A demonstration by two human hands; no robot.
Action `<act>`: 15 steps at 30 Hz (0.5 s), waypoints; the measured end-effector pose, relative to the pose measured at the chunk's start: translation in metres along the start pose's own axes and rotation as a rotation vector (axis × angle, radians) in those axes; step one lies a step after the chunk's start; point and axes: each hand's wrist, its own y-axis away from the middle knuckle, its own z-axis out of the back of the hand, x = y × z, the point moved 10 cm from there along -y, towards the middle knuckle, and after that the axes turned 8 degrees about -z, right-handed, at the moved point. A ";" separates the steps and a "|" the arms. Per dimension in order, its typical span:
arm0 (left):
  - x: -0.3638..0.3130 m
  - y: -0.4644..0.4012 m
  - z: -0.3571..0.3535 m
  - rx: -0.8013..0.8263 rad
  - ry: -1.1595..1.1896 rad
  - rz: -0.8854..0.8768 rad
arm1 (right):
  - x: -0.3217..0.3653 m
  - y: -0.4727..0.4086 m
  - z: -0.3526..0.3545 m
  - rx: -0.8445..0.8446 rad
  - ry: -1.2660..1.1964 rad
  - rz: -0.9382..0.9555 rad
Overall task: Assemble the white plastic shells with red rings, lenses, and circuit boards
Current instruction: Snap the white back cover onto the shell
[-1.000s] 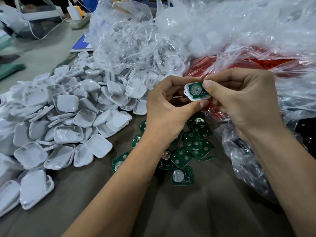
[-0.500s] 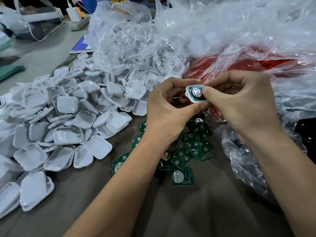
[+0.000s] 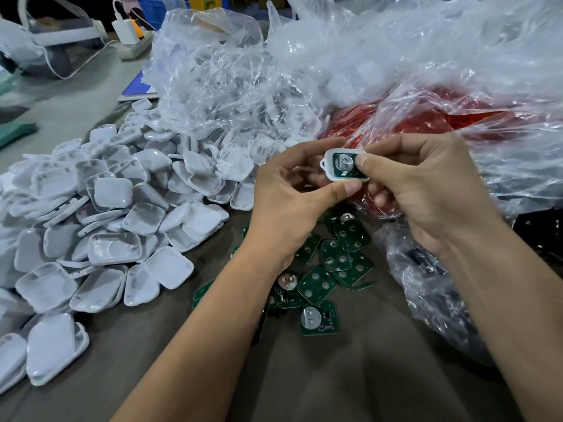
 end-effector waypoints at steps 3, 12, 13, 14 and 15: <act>0.007 0.001 0.002 -0.011 0.020 0.079 | 0.002 0.001 0.000 -0.017 0.063 0.059; 0.010 0.002 0.009 -0.115 0.000 0.095 | 0.005 0.005 -0.005 -0.005 0.119 0.092; 0.011 0.002 0.009 -0.117 0.014 0.104 | 0.005 0.006 -0.006 0.002 0.119 0.093; 0.012 0.002 0.009 -0.118 0.035 0.116 | 0.006 0.007 -0.006 0.008 0.119 0.092; 0.013 0.002 0.010 -0.117 0.055 0.128 | 0.006 0.007 -0.007 0.015 0.119 0.089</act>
